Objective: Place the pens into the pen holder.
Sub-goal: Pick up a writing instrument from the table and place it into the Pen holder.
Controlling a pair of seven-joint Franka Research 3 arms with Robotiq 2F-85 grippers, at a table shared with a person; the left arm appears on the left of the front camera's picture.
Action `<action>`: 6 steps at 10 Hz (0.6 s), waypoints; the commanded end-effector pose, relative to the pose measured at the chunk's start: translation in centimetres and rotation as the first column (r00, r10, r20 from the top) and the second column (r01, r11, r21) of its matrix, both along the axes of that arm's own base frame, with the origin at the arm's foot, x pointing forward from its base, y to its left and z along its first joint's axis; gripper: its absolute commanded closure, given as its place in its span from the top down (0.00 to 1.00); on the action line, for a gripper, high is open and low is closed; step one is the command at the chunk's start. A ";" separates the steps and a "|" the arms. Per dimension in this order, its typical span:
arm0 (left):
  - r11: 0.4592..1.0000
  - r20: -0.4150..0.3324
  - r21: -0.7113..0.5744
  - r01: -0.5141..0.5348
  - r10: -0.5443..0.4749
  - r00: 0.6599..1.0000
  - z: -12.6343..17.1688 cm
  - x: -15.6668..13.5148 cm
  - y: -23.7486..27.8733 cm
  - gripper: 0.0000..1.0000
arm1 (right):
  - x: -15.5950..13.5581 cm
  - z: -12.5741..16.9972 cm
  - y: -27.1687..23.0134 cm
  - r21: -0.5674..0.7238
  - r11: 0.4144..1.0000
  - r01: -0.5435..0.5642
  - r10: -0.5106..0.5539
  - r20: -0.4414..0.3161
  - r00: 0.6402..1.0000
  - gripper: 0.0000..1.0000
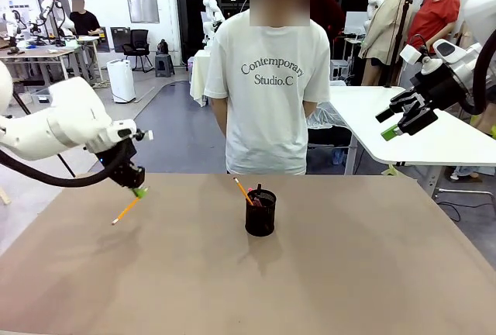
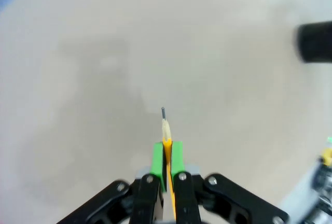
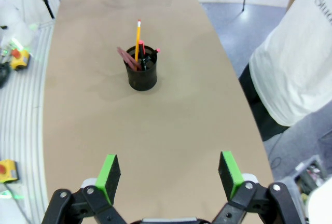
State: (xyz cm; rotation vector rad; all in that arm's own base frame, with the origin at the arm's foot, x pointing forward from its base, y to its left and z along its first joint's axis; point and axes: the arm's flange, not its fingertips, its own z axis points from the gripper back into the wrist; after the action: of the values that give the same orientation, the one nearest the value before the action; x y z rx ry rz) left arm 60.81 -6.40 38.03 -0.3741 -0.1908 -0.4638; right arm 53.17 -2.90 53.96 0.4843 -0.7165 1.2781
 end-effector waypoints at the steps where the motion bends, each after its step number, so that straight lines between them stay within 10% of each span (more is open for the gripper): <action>1: 0.987 0.010 -0.152 0.049 -0.048 0.999 2.4 -2.6 1.5 0.00 | -0.3 0.3 0.2 -0.011 1.000 0.013 -0.013 -0.018 1.000 1.00; 4: 0.844 0.179 -0.382 0.376 -0.331 0.926 5.2 -4.9 0.5 0.00 | -0.3 0.3 0.2 -0.011 1.000 0.013 -0.013 -0.018 1.000 1.00; 6: 0.674 0.408 -0.429 0.602 -0.450 0.794 6.6 -6.5 1.4 0.00 | -0.3 0.3 0.2 -0.011 1.000 0.013 -0.013 -0.018 1.000 1.00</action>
State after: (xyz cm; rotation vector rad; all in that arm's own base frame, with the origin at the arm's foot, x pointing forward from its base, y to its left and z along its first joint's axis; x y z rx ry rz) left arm 55.85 -6.61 45.30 -0.8330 -0.4479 -0.9262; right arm 53.17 -2.90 53.96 0.4843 -0.7166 1.2781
